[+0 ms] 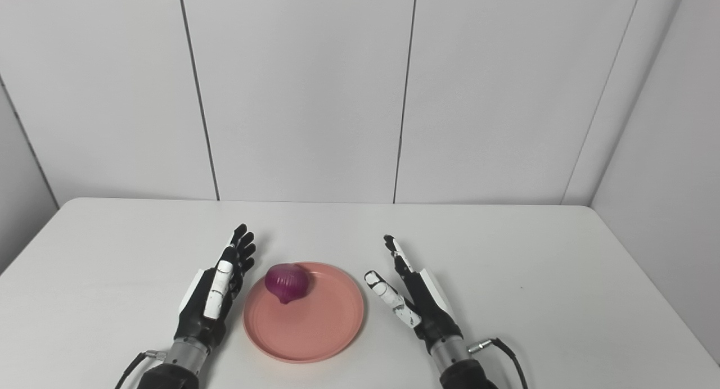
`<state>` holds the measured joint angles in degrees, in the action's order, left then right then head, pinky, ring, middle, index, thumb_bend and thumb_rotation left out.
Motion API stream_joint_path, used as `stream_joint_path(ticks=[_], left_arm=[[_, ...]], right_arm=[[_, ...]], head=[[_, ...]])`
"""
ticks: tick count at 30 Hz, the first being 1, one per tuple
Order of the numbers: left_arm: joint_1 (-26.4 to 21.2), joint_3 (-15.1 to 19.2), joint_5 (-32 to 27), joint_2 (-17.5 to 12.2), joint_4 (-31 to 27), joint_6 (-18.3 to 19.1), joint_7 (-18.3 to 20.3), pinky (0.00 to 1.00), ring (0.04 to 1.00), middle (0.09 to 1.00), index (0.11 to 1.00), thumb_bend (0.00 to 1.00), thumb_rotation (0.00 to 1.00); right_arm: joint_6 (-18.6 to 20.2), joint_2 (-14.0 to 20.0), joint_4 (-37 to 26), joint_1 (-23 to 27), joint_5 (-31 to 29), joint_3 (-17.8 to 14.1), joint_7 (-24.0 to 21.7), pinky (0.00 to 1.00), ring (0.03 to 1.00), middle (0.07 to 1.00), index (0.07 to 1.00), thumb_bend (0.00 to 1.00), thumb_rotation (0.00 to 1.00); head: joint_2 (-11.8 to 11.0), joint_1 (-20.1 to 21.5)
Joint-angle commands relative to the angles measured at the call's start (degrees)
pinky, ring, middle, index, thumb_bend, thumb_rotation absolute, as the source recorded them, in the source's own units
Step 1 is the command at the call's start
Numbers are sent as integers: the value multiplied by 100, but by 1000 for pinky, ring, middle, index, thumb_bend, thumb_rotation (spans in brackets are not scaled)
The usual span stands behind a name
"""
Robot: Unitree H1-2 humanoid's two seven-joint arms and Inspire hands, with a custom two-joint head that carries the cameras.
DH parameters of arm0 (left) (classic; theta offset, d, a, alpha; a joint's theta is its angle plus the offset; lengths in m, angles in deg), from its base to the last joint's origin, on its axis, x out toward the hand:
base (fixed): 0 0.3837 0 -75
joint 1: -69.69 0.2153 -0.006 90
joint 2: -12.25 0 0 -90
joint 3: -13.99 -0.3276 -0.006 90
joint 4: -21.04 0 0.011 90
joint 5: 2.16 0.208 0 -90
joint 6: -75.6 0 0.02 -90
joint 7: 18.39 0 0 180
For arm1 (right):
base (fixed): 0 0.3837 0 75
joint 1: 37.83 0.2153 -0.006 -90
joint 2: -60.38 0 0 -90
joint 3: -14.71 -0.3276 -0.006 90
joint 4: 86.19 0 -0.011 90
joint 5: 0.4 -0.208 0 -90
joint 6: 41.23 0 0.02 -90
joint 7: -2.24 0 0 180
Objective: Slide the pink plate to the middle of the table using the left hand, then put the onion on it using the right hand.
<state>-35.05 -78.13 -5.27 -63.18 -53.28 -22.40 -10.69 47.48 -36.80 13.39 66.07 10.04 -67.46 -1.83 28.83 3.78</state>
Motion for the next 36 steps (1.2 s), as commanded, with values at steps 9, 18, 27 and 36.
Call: stream_joint_path(ticks=[9, 18, 27, 36], left_arm=[[-24, 35, -36, -177, 39, -158, 84, 1000, 1000, 1000, 1000, 690, 1000], [0, 33, -33, -259, 72, -205, 144, 1000, 1000, 1000, 1000, 703, 1000], [33, 39, -52, -306, 56, -130, 201, 1000, 1000, 1000, 1000, 709, 1000], [72, 41, -39, -317, 19, -81, 219, 1000, 1000, 1000, 1000, 699, 1000]], right_arm=[[-175, -473, 188, 244, 124, -130, 520, 1000, 997, 1000, 1000, 740, 1000], [-167, -738, 236, 228, -212, -306, 535, 1000, 1000, 1000, 1000, 728, 1000], [-178, -802, 227, 219, -202, -341, 629, 1000, 1000, 1000, 1000, 705, 1000], [-497, -795, 262, 206, -662, -418, 368, 1000, 1000, 1000, 1000, 649, 1000]], head=[[44, 110], [55, 191], [93, 228], [101, 229]])
